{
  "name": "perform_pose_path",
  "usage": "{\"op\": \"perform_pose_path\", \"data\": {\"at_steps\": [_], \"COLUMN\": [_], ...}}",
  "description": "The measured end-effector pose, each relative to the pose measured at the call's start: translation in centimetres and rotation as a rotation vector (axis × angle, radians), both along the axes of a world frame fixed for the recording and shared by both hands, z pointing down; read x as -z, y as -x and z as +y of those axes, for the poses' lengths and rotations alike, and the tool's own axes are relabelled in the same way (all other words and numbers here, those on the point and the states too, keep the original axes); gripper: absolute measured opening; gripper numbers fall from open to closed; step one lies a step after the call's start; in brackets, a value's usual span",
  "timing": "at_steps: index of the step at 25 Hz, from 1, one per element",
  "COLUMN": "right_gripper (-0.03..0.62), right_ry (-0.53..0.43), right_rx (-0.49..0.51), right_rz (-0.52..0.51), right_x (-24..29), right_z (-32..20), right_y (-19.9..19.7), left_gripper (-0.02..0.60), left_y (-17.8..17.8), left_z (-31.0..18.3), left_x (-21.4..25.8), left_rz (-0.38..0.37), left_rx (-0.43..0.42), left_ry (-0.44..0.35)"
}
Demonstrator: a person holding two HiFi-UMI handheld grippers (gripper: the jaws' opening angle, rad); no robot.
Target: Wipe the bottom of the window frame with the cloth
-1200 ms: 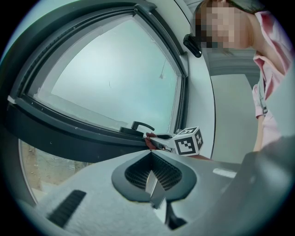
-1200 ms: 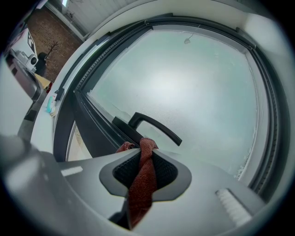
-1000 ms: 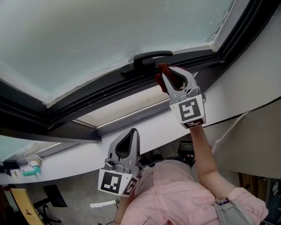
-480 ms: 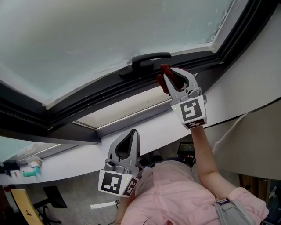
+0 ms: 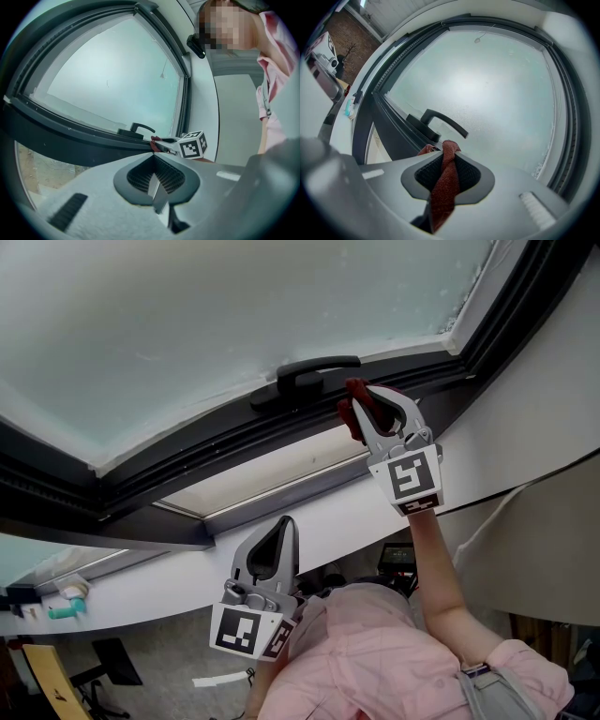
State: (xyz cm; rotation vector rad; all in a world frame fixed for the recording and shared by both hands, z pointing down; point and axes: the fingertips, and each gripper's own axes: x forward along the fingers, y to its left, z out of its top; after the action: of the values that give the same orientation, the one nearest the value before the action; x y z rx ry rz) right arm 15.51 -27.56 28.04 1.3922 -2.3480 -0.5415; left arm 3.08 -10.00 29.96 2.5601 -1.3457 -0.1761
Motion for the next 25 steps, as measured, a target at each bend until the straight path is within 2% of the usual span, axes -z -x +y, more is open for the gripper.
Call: {"op": "perform_pose_path", "data": {"at_steps": [25], "right_gripper": [0.064], "right_ry": [0.004], "right_rx": [-0.029], "right_rz": [-0.039], "right_x": [0.1], "right_z": [-1.0], "right_y": [-3.4], "left_gripper": [-0.006], "left_y": [-1.3], "left_z": [-0.6], "left_x": [0.0], "left_rz": [0.002], "left_rx": [0.011], "left_ry": [-0.006]}}
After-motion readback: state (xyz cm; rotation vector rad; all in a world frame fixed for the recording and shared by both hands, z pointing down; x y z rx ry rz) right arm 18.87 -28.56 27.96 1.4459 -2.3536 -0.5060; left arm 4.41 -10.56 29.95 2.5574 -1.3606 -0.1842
